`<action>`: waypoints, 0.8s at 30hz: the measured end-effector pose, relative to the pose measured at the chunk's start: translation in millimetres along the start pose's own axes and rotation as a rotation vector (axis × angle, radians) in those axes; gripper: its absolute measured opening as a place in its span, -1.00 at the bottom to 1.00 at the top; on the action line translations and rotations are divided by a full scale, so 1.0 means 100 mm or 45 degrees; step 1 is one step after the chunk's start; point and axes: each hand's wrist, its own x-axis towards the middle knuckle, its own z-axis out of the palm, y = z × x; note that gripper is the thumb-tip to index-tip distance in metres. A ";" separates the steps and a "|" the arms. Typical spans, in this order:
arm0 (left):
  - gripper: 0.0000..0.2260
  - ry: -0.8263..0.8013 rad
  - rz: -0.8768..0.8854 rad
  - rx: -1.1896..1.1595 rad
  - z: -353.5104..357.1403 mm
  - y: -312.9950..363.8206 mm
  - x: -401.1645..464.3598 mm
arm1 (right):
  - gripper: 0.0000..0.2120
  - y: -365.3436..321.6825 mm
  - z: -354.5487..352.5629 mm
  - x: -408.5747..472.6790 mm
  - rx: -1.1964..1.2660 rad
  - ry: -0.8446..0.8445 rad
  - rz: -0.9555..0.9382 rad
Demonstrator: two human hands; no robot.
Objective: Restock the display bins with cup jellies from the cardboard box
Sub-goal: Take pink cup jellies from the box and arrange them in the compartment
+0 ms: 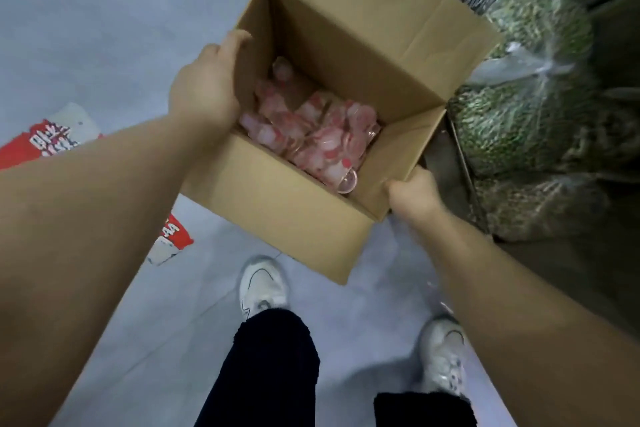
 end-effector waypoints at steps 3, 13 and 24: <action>-0.34 -0.013 -0.006 -0.043 -0.04 -0.02 -0.24 | -0.76 0.04 -0.14 -0.13 -0.030 0.067 -0.019; -0.35 0.201 -0.359 -0.433 0.41 0.62 -2.46 | -0.84 0.91 -0.98 -0.80 -0.306 -0.023 -0.139; -0.30 -0.060 -0.621 -0.554 1.77 1.20 -3.92 | -0.80 2.52 -1.17 -0.86 -0.571 -0.078 -0.120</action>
